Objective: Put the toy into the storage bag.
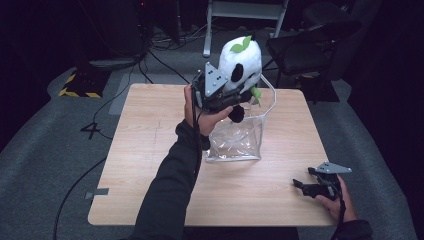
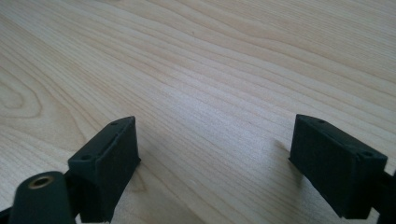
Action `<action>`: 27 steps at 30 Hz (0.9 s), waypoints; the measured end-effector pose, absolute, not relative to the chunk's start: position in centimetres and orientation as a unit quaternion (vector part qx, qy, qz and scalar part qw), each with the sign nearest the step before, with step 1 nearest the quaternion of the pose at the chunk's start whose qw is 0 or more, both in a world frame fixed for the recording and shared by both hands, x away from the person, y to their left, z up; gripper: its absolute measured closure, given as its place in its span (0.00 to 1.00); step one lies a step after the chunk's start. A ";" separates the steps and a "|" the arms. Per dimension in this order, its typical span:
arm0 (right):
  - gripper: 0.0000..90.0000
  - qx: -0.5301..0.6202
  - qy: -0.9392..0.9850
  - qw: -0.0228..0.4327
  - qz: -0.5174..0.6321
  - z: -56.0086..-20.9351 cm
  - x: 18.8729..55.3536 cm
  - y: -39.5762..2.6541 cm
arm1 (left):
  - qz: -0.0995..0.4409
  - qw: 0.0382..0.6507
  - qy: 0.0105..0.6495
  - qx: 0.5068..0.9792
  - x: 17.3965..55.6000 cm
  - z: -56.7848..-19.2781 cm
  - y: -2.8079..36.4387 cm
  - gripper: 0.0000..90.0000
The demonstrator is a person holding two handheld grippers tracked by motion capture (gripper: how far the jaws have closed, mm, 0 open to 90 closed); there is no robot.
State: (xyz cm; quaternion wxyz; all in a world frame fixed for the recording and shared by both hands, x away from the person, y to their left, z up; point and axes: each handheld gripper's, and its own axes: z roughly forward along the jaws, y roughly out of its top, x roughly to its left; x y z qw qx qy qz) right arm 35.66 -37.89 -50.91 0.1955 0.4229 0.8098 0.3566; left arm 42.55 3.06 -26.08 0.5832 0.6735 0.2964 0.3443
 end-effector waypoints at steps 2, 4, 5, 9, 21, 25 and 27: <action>0.17 0.423 0.810 0.196 0.357 -50.9 35.7 -37.9 | 0.346 0.583 0.298 0.672 43.1 -25.9 2.8 0.40; 0.17 0.423 0.810 0.196 0.357 -50.9 35.7 -37.9 | 0.347 0.582 0.300 0.671 43.2 -25.8 2.7 0.40; 0.17 0.423 0.810 0.195 0.357 -50.9 35.7 -37.9 | 0.349 0.581 0.303 0.670 43.4 -25.7 2.6 0.40; 0.17 0.423 0.810 0.196 0.357 -50.9 35.7 -37.9 | 0.338 0.580 0.305 0.675 44.0 -26.2 2.1 0.40; 0.17 0.423 0.810 0.195 0.357 -50.9 35.7 -37.9 | 0.327 0.572 0.315 0.683 44.9 -27.8 1.6 0.39; 0.17 0.423 0.810 0.195 0.357 -50.9 35.7 -37.9 | 0.337 0.556 0.307 0.695 44.9 -28.3 1.0 0.39; 0.17 0.423 0.810 0.195 0.357 -50.9 35.7 -37.9 | 0.336 0.550 0.299 0.703 44.8 -28.4 0.7 0.38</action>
